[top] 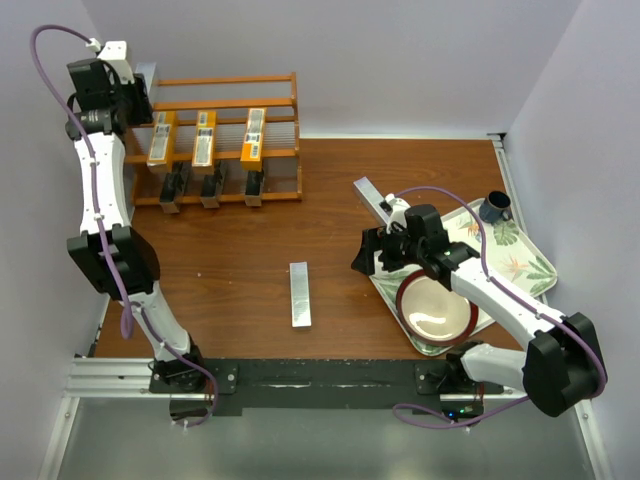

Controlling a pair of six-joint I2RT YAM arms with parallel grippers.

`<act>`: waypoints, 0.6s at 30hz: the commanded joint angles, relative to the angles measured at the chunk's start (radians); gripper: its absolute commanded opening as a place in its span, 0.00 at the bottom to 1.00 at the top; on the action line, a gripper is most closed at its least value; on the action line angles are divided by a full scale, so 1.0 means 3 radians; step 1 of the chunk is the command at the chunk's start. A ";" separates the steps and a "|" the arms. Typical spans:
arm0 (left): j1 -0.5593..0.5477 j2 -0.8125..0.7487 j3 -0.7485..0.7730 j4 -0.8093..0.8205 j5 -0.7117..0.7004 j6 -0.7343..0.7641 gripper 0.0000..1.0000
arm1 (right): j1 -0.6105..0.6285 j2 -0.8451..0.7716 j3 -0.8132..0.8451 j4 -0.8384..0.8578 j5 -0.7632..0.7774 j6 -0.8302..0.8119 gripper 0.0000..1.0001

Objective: Place and organize the toothpastes onto the shelf

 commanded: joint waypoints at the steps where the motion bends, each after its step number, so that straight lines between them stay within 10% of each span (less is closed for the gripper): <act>1: -0.0021 0.0045 0.0149 0.0202 -0.0010 0.0036 0.54 | 0.0015 -0.0067 0.0108 0.0085 -0.0023 -0.0054 0.95; 11: -0.0021 0.0019 0.0108 0.0238 -0.0066 0.0041 0.63 | 0.0015 -0.0041 0.0119 0.0096 -0.0038 -0.0049 0.95; 18: -0.0021 -0.0154 0.0073 0.0274 -0.0060 -0.0015 0.91 | 0.0015 -0.0041 0.0124 0.0096 -0.0059 -0.0054 0.95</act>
